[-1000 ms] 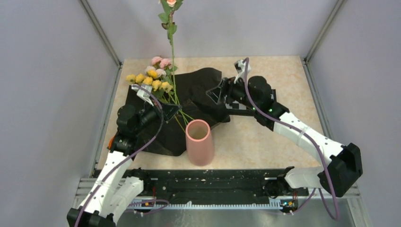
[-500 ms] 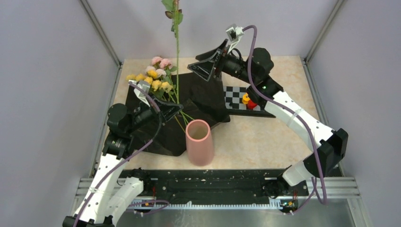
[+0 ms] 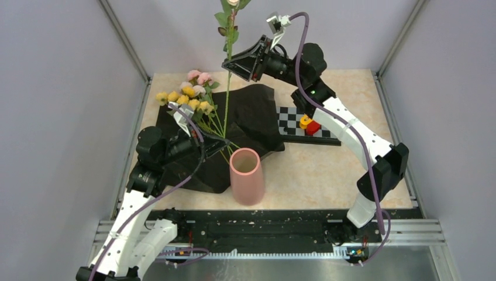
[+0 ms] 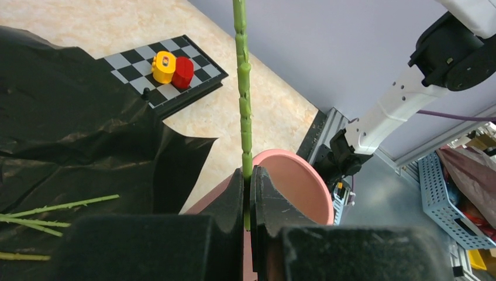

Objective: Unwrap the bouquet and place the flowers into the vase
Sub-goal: Pick up the fake flower from the wrapping paper.

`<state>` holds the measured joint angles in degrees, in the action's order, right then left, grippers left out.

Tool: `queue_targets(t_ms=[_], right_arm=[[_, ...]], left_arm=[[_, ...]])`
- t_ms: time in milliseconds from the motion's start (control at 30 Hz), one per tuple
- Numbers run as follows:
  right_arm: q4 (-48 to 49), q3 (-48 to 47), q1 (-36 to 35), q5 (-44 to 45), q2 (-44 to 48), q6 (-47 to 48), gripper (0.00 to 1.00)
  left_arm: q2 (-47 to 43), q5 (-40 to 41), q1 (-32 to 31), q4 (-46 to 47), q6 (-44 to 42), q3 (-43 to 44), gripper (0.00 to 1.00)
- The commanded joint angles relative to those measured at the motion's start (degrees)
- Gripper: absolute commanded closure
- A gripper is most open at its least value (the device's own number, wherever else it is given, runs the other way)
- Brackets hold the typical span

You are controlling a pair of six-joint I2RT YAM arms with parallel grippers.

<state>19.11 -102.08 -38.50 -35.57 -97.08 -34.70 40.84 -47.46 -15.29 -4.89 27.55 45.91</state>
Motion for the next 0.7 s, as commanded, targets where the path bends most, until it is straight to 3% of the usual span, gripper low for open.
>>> queue_targets(t_ms=[0, 100, 167, 233, 267, 367, 667], right_arm=[[3.9, -1.9, -0.4, -2.7, 0.4, -1.8, 0.82], [4.8, 0.5, -0.5, -1.8, 2.7, 0.1, 0.99], [5.7, 3.1, -0.5, -0.3, 5.4, 1.9, 1.00], [6.1, 5.3, -0.5, 1.2, 7.7, 3.5, 1.00], [5.9, 6.2, -0.5, 1.8, 8.7, 4.4, 1.00], [4.7, 8.2, -0.4, 3.6, 11.7, 7.0, 1.00], [2.7, 15.3, -0.4, 6.7, 20.8, 10.9, 1.00]], left_arm=[[0.2, -1.2, -0.2, -3.6, -4.1, 3.7, 1.00], [0.4, 0.8, -0.2, -6.2, -5.5, 4.8, 0.98], [0.6, 3.3, -0.2, -8.3, -5.9, 5.4, 0.76], [0.6, 4.8, -0.2, -9.0, -5.8, 5.6, 0.39], [0.6, 5.6, -0.2, -8.9, -5.4, 5.7, 0.26], [1.3, 7.5, -0.2, -9.3, -5.4, 6.7, 0.05], [6.2, 28.5, 0.8, -21.3, -12.9, 14.0, 0.01]])
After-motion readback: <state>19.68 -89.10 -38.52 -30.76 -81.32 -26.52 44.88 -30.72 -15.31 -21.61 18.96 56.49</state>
